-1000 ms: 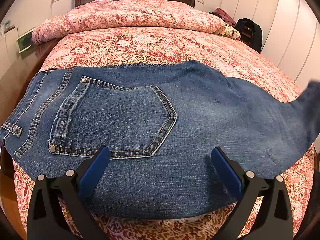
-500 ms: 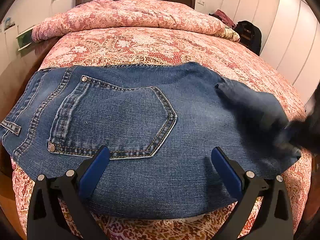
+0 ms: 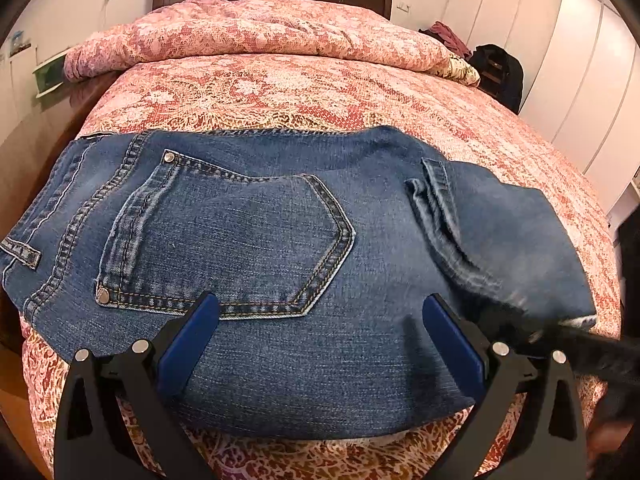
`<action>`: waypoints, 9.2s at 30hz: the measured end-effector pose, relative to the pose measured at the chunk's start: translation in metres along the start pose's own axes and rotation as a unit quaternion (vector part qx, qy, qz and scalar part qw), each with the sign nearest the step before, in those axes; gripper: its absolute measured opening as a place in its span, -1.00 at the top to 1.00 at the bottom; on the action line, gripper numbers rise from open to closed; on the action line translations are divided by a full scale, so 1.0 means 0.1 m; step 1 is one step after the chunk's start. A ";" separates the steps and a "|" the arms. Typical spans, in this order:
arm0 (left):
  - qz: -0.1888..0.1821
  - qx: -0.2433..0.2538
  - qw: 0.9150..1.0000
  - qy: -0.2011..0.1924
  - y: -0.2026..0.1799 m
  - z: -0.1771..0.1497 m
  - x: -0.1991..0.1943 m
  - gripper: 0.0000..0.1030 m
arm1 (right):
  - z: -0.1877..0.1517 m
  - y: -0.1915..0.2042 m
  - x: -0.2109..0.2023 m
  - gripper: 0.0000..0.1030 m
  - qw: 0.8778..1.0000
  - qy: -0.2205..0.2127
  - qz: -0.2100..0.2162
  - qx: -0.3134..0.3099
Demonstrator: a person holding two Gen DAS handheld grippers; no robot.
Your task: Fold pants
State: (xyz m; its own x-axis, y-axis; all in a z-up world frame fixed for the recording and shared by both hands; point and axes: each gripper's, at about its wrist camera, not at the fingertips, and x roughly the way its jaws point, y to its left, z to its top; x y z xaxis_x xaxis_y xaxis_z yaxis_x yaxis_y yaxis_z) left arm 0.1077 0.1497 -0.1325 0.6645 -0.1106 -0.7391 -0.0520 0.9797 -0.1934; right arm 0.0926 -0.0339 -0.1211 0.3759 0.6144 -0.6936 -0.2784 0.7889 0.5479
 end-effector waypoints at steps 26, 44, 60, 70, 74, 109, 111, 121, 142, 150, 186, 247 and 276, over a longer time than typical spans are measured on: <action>-0.025 -0.398 0.898 -0.184 1.57 -0.32 -0.90 -0.95 | -0.10 -0.08 -0.04 0.72 0.999 -0.019 0.013 -0.022; -0.084 -0.451 0.872 -0.170 1.98 -0.34 -0.42 -0.94 | -0.09 -0.08 -0.07 0.71 1.000 -0.016 0.013 -0.016; -0.111 -0.458 0.864 -0.179 2.15 -0.34 -0.26 0.30 | -0.08 -0.11 -0.08 0.71 1.000 -0.016 0.016 -0.016; -0.097 -0.378 0.897 -0.208 1.94 -0.02 -0.55 0.73 | -0.06 -0.15 -0.09 0.71 1.000 -0.014 0.023 -0.010; -0.105 -0.306 0.918 -0.231 1.58 0.24 -0.84 0.73 | -0.05 -0.19 -0.09 0.71 0.999 -0.014 0.034 -0.002; -0.175 0.071 0.982 -0.018 -1.88 0.18 -0.18 0.70 | -0.21 -1.70 -1.77 -0.44 0.907 -0.188 0.262 0.269; -0.153 0.092 0.984 0.004 -2.00 0.09 -0.04 0.69 | -0.22 -1.75 -1.75 -0.44 0.905 -0.188 0.265 0.274; -0.142 0.141 0.979 0.028 -2.17 0.00 -0.06 -0.25 | -0.10 -1.59 -1.64 -0.44 0.918 -0.172 0.261 0.243; -0.087 -0.178 0.980 0.016 0.34 -0.20 -0.31 -0.76 | 0.24 -1.41 -1.04 -0.48 0.963 -0.093 0.126 0.220; -0.074 -0.169 0.983 0.022 0.29 -0.21 -0.30 -0.83 | 0.23 -1.34 -0.99 -0.48 0.967 -0.084 0.085 0.225; -0.051 -0.127 0.990 0.032 0.12 -0.02 -0.13 -0.91 | 0.48 -1.20 -1.10 0.75 0.969 -0.091 0.126 0.190; -0.141 0.102 0.984 0.037 -1.04 0.22 0.19 -0.95 | 0.12 -1.55 -1.68 0.63 0.956 -0.107 0.040 0.269; -0.145 0.055 0.987 0.043 -0.99 0.29 0.28 -0.95 | 1.09 -1.68 -1.05 0.77 0.983 -0.088 -0.083 0.141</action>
State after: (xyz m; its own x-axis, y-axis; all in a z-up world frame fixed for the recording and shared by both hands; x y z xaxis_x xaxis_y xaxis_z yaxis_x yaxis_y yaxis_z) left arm 0.1525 0.0547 -0.1154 0.5735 -0.3983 -0.7158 0.2152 0.9164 -0.3374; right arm 0.1960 -0.2323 -0.0895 0.5501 0.4455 -0.7063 0.0469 0.8280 0.5588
